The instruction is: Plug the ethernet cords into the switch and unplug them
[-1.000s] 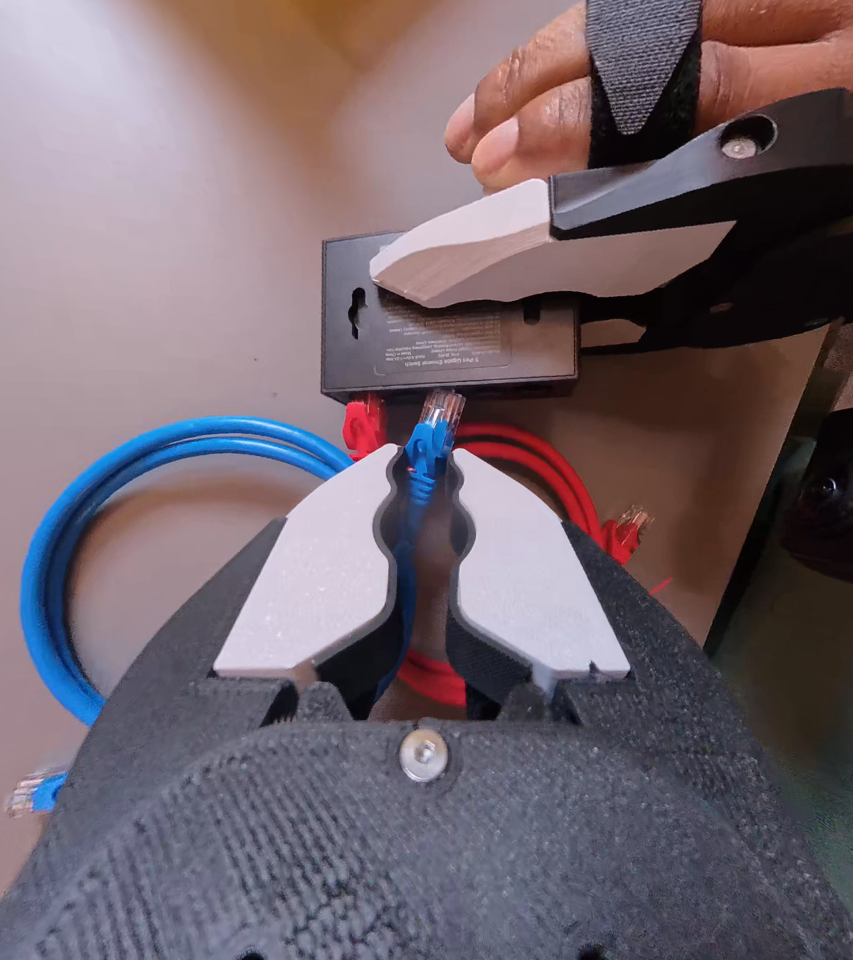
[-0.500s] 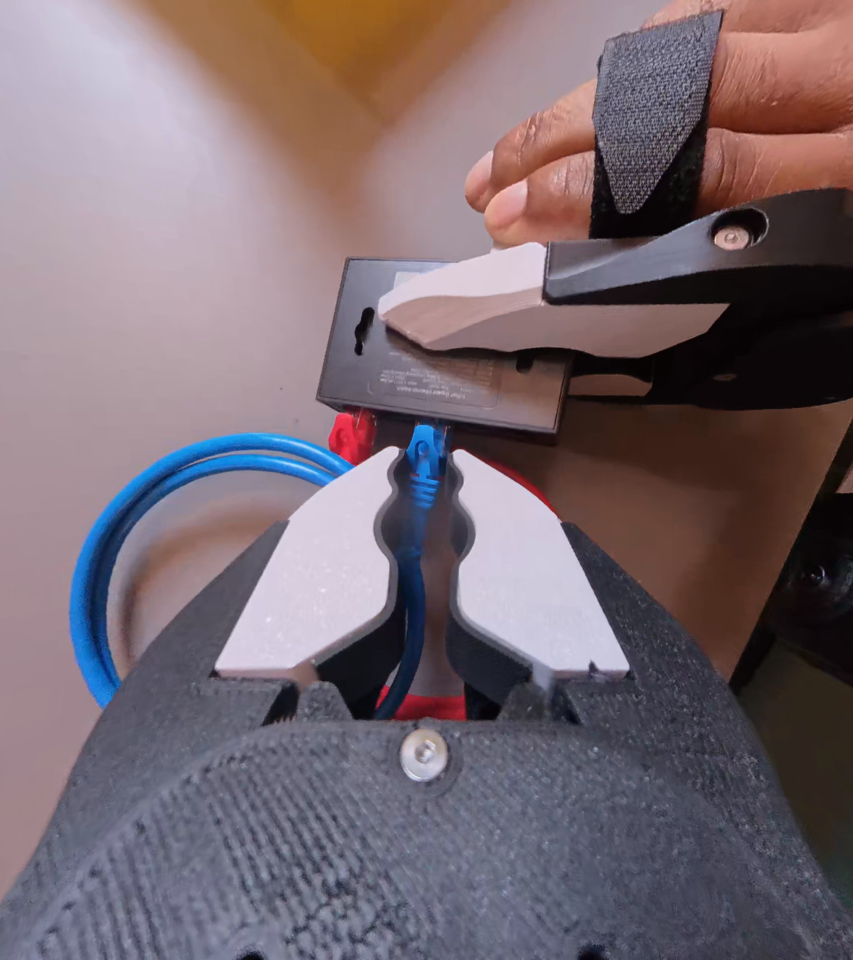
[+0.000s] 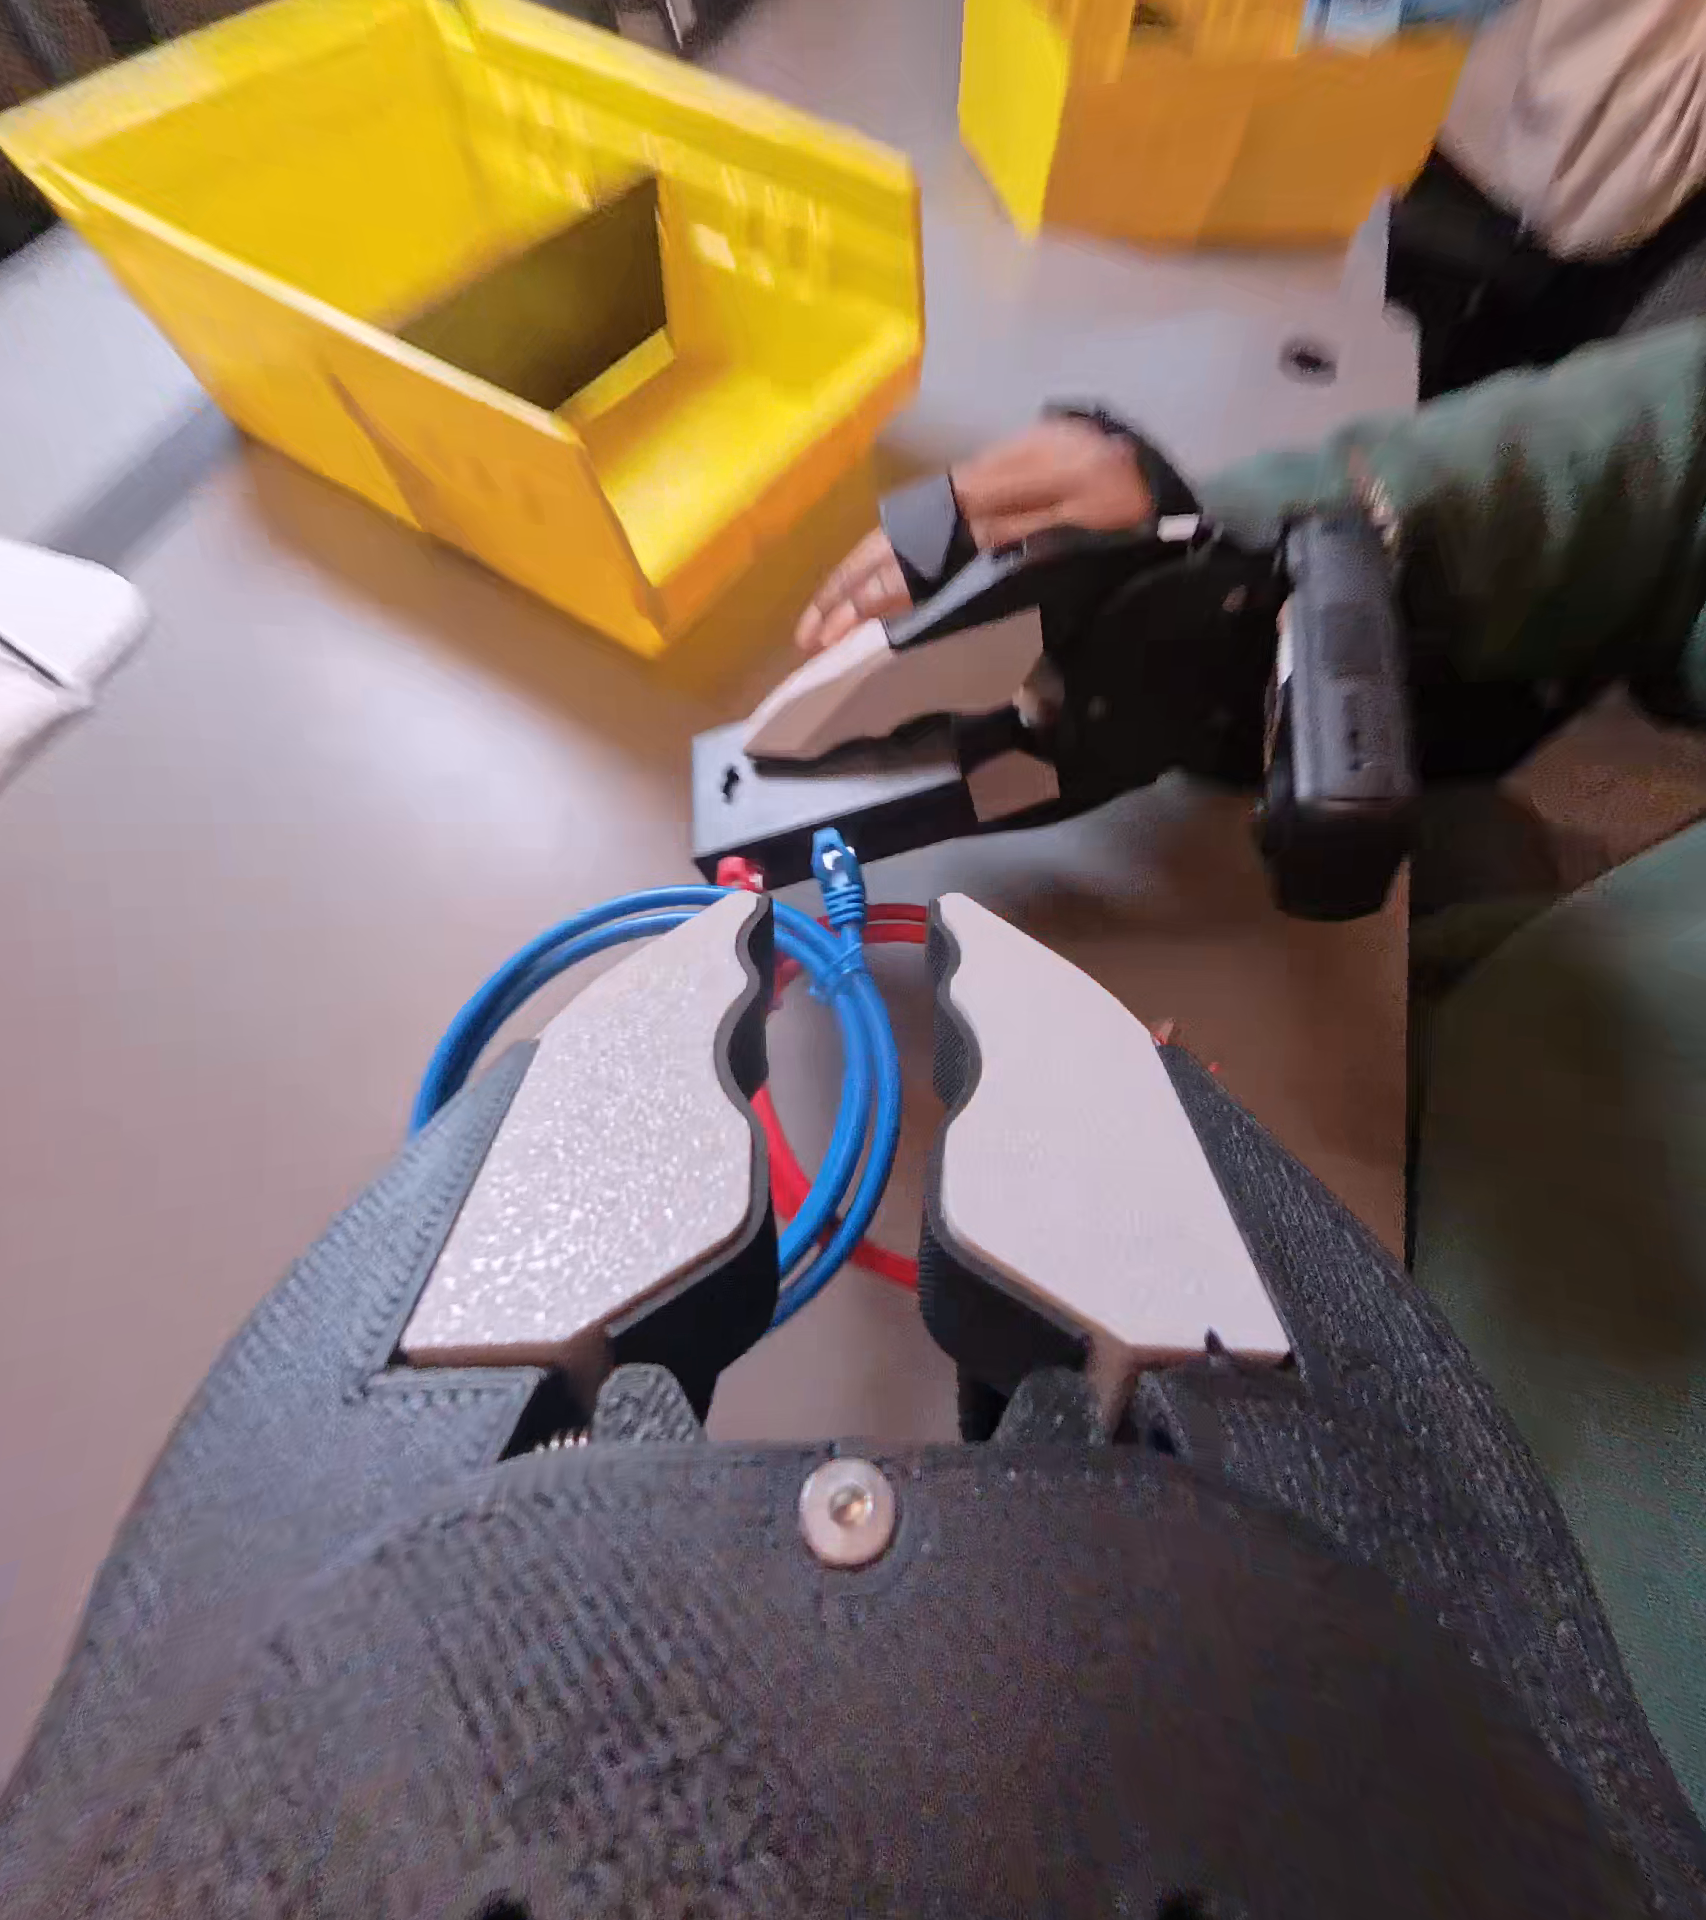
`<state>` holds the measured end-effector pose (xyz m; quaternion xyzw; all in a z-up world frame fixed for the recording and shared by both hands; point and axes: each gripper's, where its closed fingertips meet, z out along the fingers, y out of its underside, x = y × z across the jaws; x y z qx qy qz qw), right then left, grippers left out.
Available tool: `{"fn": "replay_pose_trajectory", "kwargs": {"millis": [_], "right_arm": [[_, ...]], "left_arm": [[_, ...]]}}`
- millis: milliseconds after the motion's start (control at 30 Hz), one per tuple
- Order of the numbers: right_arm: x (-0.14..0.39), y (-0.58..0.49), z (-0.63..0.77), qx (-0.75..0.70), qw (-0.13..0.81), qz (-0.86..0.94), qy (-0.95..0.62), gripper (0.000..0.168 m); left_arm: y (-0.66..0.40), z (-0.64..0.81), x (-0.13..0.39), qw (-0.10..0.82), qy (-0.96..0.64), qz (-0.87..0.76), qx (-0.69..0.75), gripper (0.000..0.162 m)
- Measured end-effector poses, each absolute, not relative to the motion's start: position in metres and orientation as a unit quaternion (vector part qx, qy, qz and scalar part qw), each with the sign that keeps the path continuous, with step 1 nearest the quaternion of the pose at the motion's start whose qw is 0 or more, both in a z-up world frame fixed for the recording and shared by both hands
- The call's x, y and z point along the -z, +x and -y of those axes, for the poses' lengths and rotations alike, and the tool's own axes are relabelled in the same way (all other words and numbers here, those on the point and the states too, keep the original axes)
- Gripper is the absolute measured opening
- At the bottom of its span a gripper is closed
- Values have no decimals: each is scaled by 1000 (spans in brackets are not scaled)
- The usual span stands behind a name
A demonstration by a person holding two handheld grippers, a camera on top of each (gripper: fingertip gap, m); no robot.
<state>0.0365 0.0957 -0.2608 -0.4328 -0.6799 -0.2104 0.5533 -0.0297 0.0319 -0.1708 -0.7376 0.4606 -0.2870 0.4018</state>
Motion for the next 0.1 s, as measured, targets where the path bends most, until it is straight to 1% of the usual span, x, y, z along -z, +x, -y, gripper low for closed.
{"fn": "replay_pose_trajectory", "kwargs": {"millis": [33,100], "right_arm": [[258,41,-100,217,554,675,-437,30],[251,49,-105,222,558,665,-444,30]], "left_arm": [[-47,-36,150,445,-726,-439,288,29],[-103,-55,116,531,-718,-389,227,30]]}}
